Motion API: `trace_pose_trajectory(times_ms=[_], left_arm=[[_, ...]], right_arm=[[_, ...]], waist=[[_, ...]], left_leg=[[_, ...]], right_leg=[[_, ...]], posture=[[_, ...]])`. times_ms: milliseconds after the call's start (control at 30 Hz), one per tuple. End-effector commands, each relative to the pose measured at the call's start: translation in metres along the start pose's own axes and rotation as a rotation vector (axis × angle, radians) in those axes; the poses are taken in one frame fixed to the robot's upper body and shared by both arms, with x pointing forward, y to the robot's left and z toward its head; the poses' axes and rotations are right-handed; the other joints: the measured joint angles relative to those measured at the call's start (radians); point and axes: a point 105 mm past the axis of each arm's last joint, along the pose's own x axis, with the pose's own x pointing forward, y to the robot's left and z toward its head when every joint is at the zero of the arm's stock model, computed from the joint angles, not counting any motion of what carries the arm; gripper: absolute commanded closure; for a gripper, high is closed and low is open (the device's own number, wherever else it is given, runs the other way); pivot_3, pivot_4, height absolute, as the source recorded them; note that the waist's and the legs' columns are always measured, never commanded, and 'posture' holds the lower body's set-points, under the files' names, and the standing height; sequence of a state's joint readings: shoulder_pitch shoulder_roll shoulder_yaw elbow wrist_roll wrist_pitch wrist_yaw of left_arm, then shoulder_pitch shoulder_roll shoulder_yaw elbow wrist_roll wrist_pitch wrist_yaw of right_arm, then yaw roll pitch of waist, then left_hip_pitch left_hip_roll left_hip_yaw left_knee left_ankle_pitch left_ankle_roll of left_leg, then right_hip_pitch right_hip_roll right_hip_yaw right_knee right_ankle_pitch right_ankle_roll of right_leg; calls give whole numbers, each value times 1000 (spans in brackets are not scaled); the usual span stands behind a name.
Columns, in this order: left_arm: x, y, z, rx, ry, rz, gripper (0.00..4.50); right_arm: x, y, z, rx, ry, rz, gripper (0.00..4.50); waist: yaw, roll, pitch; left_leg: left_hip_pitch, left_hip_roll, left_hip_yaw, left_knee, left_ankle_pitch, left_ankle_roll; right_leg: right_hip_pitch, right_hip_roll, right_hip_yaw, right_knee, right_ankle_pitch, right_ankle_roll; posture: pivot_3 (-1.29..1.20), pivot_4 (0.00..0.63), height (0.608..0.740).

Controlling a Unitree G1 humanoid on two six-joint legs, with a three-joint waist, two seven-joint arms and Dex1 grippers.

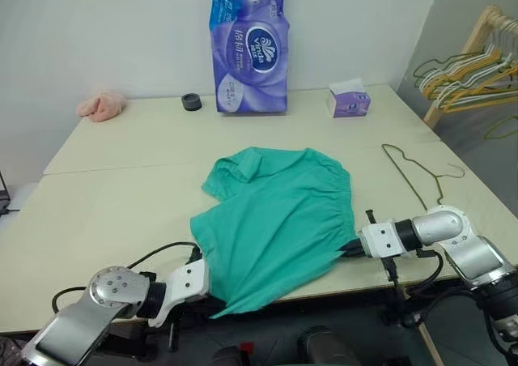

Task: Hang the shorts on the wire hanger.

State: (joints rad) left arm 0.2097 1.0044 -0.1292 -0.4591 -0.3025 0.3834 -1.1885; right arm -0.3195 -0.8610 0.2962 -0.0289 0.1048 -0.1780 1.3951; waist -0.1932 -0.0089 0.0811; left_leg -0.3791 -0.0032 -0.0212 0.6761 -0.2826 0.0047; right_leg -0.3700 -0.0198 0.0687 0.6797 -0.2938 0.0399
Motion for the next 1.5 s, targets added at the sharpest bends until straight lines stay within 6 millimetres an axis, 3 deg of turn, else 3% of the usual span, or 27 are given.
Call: trace_pose_trajectory(times_ms=[33,267,433,500,533,600,800,933,1033,1167,1267,1300,1400,1500], left_arm=[[-8,-5,1,1,25,-30,4500],[-5,-4,1,14,25,-22,4500],[3,-10,-1,19,26,-40,4500],[4,-12,-1,-14,12,-43,4500],[4,-12,0,-28,8,-47,4095],[5,-14,1,-44,0,-55,3713],[3,-18,6,-58,-25,-58,1958],[-13,15,39,-60,-201,121,769],[-25,36,67,-44,-338,232,7],[-35,63,97,5,-449,386,7],[-33,78,110,34,-478,454,7],[-32,81,112,31,-486,467,7],[-18,86,119,33,-480,409,7],[-13,90,132,93,-489,402,7]], right_arm=[[-11,8,5,8,11,44,4464],[-7,22,17,36,-6,107,4464],[-3,22,14,41,25,108,4464],[-5,24,14,56,31,136,4065],[-7,26,14,66,36,151,3853],[-12,29,15,94,34,176,3327],[-28,32,19,171,28,203,1370],[-43,-15,42,325,-170,-60,42],[-59,-52,42,393,-257,-297,0],[-84,-86,24,499,-284,-607,0],[-107,-103,-7,609,-253,-877,0],[-113,-106,-16,626,-228,-943,0],[-132,-101,-68,793,-80,-1199,0],[-139,-92,-91,861,-7,-1315,0]], waist=[[0,0,0],[-1,2,2],[-2,2,3],[-2,2,3],[-2,2,3],[-2,2,4],[-3,2,4],[-2,1,5],[-2,1,4],[1,0,4],[0,0,4],[0,0,4],[-2,0,4],[-4,0,4]], left_leg=[[0,0,0,0,0,0],[0,0,0,0,0,0],[0,0,0,0,0,0],[0,0,0,0,0,0],[0,0,0,0,0,0],[0,0,0,0,0,0],[0,0,0,0,0,0],[0,0,0,1,0,0],[1,0,-1,2,0,0],[-1,-2,-1,2,0,0],[-4,-2,-1,2,0,0],[-5,-3,-1,2,0,0],[-6,-3,0,2,0,0],[-6,-4,0,2,0,0]], right_leg=[[0,0,0,0,0,0],[0,0,-1,0,-3,4],[0,0,0,0,-3,4],[0,0,0,0,-3,4],[0,0,0,0,-3,4],[0,0,0,0,-3,4],[0,0,0,0,-3,4],[0,0,0,0,-3,4],[0,0,-1,1,-2,6],[1,0,0,0,-1,6],[-1,0,1,-1,3,5],[-1,0,1,-1,2,5],[-3,-1,1,-1,2,5],[-3,0,2,0,2,5]], posture=[[-237,51,740],[-240,51,740],[-241,51,740],[-241,51,740],[-240,48,740],[-241,48,740],[-244,48,740],[-245,48,740],[-243,48,740],[-240,46,740],[-244,46,740],[-244,46,740],[-258,50,740],[-261,52,740]])
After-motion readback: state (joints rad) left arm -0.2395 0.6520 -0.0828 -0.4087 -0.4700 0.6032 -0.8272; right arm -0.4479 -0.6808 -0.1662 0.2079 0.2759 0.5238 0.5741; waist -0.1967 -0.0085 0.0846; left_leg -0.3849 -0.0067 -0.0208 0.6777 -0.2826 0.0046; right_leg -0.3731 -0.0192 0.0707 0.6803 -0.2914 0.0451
